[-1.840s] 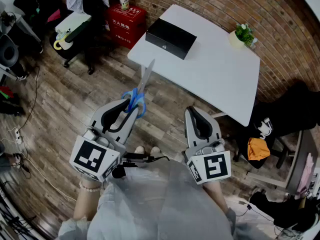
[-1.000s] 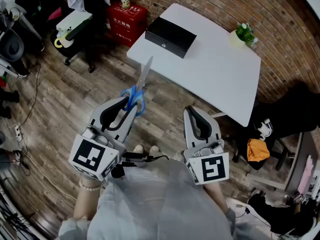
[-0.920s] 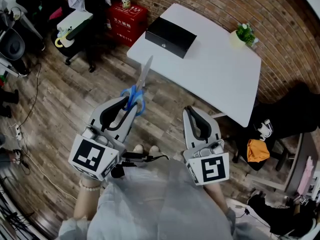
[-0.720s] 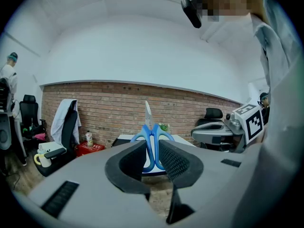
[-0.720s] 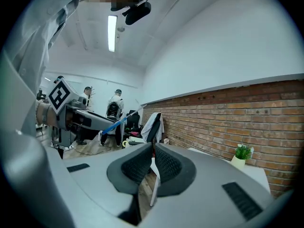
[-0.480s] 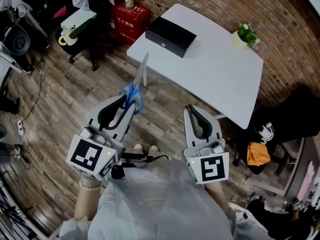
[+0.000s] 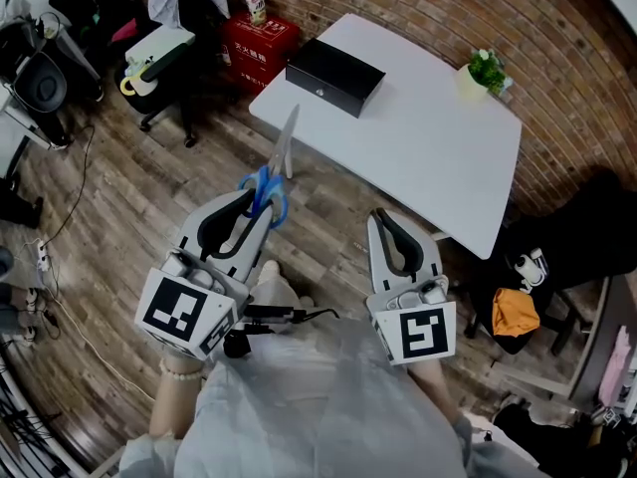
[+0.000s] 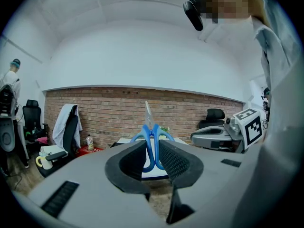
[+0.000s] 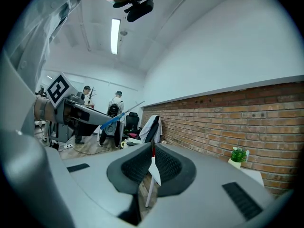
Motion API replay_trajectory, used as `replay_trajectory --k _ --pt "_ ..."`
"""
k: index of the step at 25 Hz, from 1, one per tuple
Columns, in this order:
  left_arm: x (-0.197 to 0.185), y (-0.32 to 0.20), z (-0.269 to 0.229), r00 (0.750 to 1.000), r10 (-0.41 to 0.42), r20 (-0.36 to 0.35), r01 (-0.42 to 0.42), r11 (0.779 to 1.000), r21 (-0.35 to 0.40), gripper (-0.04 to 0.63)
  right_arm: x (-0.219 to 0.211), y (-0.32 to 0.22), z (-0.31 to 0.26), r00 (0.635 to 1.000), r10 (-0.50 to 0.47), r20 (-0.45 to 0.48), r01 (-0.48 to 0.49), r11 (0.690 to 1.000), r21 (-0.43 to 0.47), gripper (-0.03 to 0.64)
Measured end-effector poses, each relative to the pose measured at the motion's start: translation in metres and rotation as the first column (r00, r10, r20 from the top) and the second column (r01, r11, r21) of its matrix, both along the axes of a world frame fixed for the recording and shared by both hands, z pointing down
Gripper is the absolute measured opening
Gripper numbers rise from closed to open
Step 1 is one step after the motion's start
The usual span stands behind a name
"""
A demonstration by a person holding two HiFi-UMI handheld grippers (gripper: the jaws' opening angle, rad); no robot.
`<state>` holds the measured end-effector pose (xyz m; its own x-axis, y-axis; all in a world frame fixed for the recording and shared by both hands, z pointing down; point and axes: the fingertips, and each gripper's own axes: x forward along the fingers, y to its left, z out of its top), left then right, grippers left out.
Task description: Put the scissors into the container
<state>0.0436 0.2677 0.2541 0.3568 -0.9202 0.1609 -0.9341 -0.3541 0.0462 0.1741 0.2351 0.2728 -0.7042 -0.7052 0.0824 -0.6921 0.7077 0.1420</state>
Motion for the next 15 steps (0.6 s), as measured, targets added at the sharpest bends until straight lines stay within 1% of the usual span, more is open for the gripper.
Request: replay_trajectory --k 7,11,13,15 --pt "-0.002 -0.008 -0.003 1.0 0.0 0.009 -0.001 1.0 0.031 0.097 0.001 -0.008 -0.003 1.0 0.019 0.023 -0.02 0.999 0.028 0.048" --pt "-0.009 -0.028 -0.003 1.0 0.016 0.019 -0.017 0.999 0.036 0.097 -0.003 -0.024 0.008 0.999 0.04 -0.014 -0.04 0.999 -0.003 0.048" --pt "-0.015 -0.04 -0.002 1.0 0.021 0.017 -0.021 0.999 0.034 0.097 -0.008 -0.034 0.008 0.999 0.051 -0.005 -0.051 0.999 -0.011 0.048" --pt "-0.022 -0.053 -0.001 0.999 0.03 0.012 -0.03 0.999 0.029 0.097 -0.014 -0.044 0.004 0.998 0.065 0.02 -0.065 0.998 0.002 0.048"
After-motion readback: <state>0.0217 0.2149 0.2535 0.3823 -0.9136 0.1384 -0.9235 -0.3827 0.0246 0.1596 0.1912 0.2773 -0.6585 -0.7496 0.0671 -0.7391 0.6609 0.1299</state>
